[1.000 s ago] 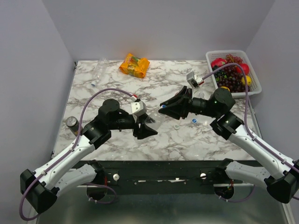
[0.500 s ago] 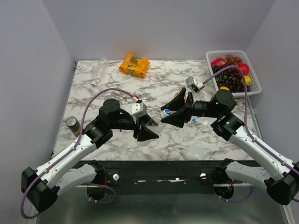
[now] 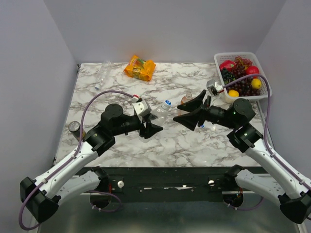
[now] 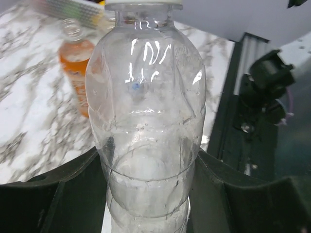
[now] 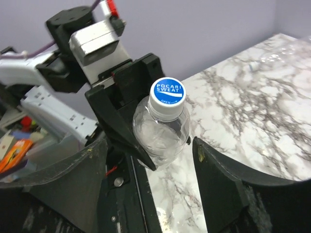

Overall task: Unscrew the bottle caps
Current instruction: Unscrew the bottle cap from the plastic bottle.

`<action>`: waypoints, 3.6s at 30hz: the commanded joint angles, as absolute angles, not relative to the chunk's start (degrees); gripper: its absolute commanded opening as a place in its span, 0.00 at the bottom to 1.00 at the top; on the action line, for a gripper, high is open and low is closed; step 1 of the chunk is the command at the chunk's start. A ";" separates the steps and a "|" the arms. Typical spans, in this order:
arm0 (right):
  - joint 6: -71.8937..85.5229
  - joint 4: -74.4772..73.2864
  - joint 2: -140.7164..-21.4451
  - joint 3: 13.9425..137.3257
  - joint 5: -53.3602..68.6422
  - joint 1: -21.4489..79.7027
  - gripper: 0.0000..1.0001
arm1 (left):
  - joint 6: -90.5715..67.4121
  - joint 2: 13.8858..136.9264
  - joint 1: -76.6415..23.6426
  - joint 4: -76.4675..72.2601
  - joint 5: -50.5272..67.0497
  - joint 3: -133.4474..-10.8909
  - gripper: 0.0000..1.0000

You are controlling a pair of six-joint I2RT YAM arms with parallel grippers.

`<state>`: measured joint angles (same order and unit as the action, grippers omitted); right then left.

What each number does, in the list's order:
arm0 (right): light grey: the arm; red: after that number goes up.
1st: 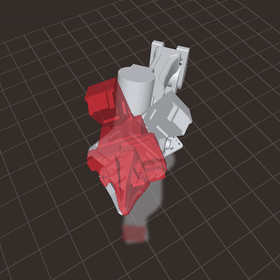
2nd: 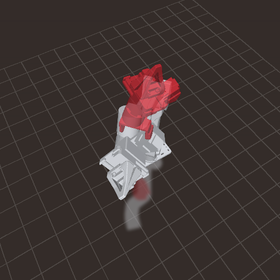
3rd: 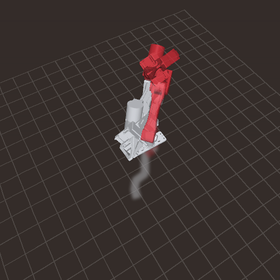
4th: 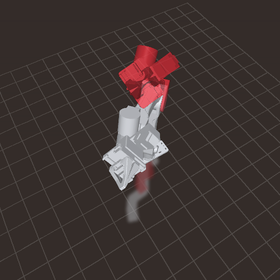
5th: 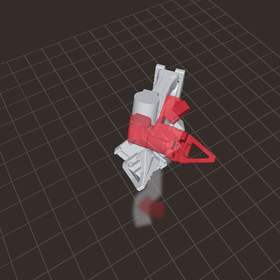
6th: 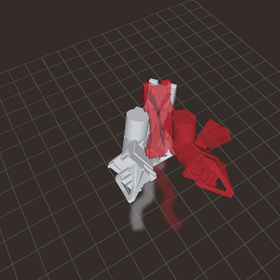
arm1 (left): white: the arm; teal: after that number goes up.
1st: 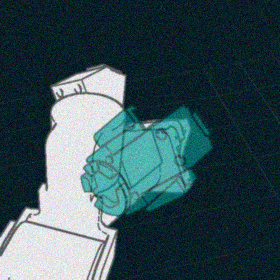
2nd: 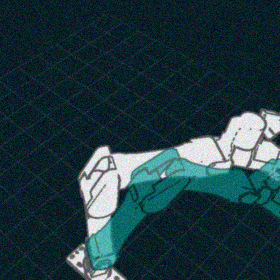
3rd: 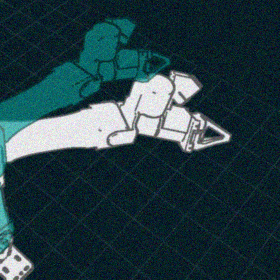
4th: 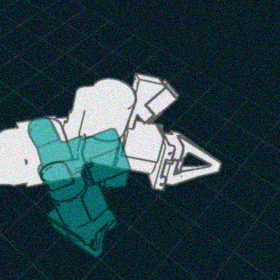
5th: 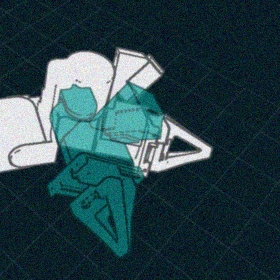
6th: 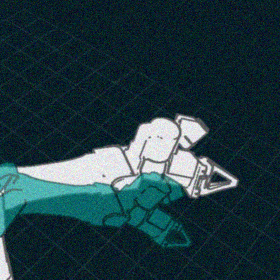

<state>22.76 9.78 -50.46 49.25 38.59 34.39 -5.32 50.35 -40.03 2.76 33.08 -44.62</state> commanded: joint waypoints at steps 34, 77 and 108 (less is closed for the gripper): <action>35.77 9.49 -64.51 56.51 22.59 38.76 0.68 | -0.62 56.07 -47.72 12.30 5.27 -48.69 0.34; 37.00 4.92 -67.32 58.36 21.71 40.87 0.70 | -0.88 56.25 -48.69 12.66 -0.26 -48.52 0.33; 36.04 7.38 -68.47 60.21 21.27 41.22 0.54 | -0.35 58.98 -50.54 13.10 3.15 -49.13 0.33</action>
